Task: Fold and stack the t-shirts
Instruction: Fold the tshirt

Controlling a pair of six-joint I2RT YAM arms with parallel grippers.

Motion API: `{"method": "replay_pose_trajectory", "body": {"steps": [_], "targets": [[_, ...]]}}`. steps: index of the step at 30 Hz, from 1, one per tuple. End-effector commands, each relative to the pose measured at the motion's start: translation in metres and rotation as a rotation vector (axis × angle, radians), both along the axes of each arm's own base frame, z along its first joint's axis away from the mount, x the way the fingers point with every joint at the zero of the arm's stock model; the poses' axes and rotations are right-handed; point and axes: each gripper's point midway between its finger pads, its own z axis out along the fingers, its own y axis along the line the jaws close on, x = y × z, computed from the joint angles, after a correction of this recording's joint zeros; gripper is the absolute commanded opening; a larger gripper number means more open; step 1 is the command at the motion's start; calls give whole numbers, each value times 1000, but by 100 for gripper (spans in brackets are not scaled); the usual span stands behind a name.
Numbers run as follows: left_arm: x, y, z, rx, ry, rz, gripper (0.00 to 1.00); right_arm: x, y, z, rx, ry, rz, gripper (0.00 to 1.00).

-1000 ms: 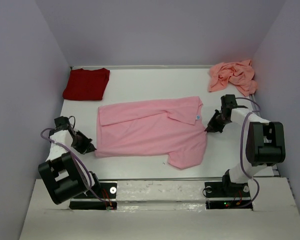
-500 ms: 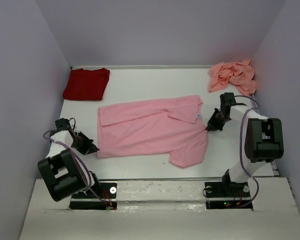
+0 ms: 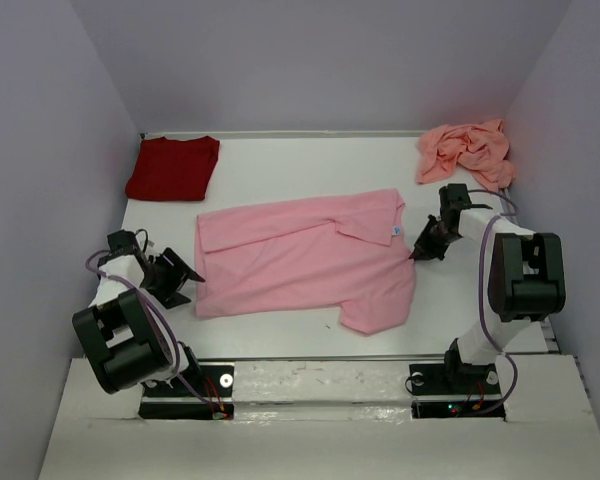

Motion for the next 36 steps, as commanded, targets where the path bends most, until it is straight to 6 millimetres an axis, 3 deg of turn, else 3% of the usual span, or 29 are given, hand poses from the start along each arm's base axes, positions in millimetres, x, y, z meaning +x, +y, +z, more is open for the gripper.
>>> {"method": "replay_pose_trajectory", "body": {"steps": [1, 3, 10, 15, 21, 26, 36], "targets": [[24, -1, 14, -37, -122, -33, 72, 15, 3, 11, 11, -42, 20, 0], [36, -4, 20, -42, -215, -78, 72, 16, 4, 13, 16, -47, 20, 0], [57, 6, 38, -13, -290, -92, 65, 18, 7, 12, 29, -46, 28, 0], [69, 12, 26, -25, -252, -93, 62, 19, 8, 14, 35, -53, 34, 0], [82, 11, 16, -61, -238, -100, 49, 19, 8, 15, 38, -54, 39, 0], [83, 1, 5, -86, -208, -129, 50, 18, 8, 14, 38, -55, 41, 0], [91, -14, -1, -89, -208, -165, 51, 13, 9, 12, 42, -49, 39, 0]]}}
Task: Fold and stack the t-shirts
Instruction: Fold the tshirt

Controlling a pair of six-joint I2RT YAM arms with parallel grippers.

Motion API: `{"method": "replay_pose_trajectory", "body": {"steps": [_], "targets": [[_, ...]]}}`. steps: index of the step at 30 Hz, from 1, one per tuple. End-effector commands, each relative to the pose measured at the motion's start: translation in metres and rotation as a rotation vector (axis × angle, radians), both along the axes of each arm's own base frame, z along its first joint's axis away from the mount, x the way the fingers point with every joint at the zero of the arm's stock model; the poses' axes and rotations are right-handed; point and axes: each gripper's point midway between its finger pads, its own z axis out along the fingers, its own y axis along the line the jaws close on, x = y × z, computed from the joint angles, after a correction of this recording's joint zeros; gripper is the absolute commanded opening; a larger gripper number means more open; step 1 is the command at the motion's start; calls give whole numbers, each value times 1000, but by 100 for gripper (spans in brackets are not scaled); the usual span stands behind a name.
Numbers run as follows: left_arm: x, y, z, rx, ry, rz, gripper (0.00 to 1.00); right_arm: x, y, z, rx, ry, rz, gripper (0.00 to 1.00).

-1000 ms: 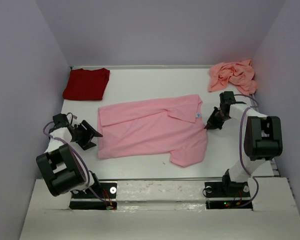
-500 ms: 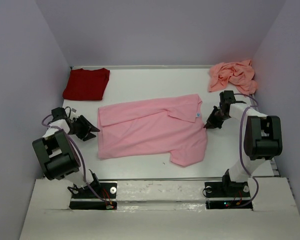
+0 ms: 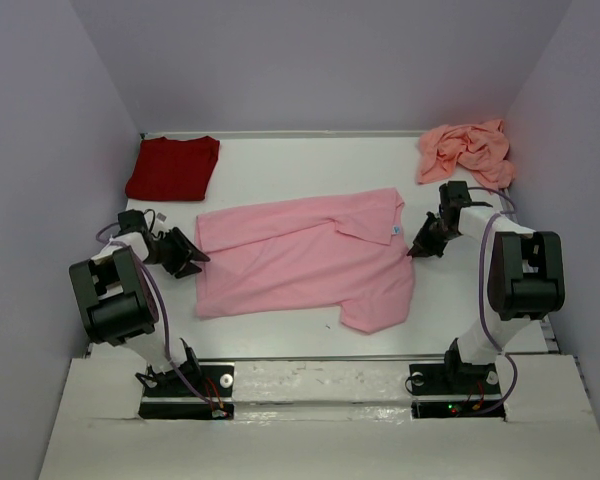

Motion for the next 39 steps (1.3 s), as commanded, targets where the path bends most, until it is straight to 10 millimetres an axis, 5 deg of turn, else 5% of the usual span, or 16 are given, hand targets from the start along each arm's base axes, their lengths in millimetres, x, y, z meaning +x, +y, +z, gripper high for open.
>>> {"method": "replay_pose_trajectory", "body": {"steps": [1, 10, 16, 23, 39], "targets": [[13, -4, 7, -14, -32, -15, 51, 6, 2, 8, 4, -36, 16, 0], [10, -10, -2, -6, -6, -34, 49, 6, 3, 8, 7, -37, 13, 0], [8, -11, -9, -4, 16, -36, 23, 6, 3, 8, 6, -38, 11, 0], [8, -10, -11, 7, 32, -39, 10, 6, 2, 7, 5, -35, 10, 0], [20, 21, 10, 163, 90, -4, 5, 10, 2, 6, 2, -33, 8, 0]]}}
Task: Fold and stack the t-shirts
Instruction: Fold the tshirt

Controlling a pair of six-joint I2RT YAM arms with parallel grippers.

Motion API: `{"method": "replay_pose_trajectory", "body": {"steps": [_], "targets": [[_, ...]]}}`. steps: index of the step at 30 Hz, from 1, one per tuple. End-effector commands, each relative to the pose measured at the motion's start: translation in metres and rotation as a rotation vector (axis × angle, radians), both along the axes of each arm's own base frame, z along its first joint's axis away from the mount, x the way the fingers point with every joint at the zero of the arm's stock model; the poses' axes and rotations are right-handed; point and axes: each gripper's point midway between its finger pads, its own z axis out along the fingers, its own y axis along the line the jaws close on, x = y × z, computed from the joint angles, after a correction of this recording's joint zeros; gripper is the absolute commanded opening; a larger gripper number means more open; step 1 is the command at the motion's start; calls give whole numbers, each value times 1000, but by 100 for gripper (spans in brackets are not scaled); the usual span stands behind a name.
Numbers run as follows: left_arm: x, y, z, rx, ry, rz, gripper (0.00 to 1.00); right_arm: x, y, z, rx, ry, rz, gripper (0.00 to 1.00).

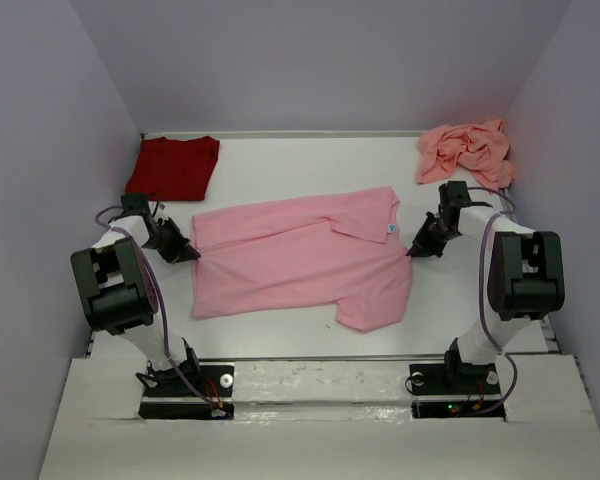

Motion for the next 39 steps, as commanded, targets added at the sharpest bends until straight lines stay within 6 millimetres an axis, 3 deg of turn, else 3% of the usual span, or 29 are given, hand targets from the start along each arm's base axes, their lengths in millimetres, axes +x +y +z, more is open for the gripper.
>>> {"method": "replay_pose_trajectory", "body": {"steps": [1, 16, 39], "targets": [[-3, 5, 6, 29, 31, -7, 5, 11, 1, 5, -3, -33, 7, 0], [-25, 9, -13, 69, 126, -38, 5, 10, -1, 5, -12, -33, 10, 0], [-11, 42, -7, 158, 136, -14, 4, 8, -6, 3, -44, -29, 12, 0]]}}
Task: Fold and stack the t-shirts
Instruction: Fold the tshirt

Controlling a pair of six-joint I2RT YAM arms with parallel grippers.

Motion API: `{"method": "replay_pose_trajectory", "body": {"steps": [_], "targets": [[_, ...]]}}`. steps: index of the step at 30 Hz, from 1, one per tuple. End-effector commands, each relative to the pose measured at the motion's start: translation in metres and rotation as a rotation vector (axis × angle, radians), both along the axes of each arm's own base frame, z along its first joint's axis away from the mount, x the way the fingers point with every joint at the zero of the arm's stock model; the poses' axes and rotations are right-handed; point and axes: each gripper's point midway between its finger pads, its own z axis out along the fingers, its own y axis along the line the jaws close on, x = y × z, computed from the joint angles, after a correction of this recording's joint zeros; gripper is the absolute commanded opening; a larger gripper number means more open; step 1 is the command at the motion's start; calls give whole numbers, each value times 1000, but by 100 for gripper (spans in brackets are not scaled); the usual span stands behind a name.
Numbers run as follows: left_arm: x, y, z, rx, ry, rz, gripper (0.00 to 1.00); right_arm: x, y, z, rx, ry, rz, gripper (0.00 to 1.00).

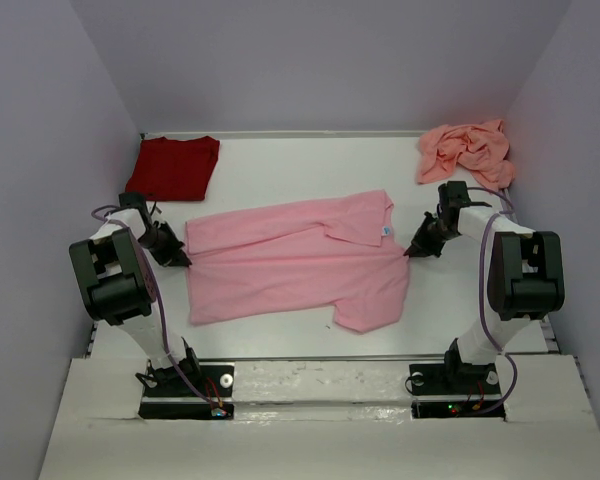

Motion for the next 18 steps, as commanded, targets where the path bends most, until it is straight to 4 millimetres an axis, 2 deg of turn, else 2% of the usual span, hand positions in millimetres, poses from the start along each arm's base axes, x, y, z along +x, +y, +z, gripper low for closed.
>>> {"method": "replay_pose_trajectory", "body": {"steps": [1, 2, 7, 9, 12, 14, 18], "targets": [[2, 19, 7, 65, 1, 4, 4, 8, -6, 3, -42, -28, 8, 0], [2, 20, 7, 70, 3, 4, 1, 8, -6, 3, -41, -28, 7, 0], [2, 22, 7, 69, 5, 0, 2, 8, -5, 3, -37, -28, 8, 0], [1, 18, 6, 48, 0, -4, 13, 8, -4, 3, -32, -27, 8, 0], [3, 10, 8, 5, -29, -15, 40, 8, -3, 3, -24, -25, 12, 0], [8, 4, 10, -25, -63, -27, 51, 8, -1, 2, -15, -22, 15, 0], [12, -21, 14, -170, -117, -56, 57, 7, 1, 2, 0, -18, 16, 0]]}}
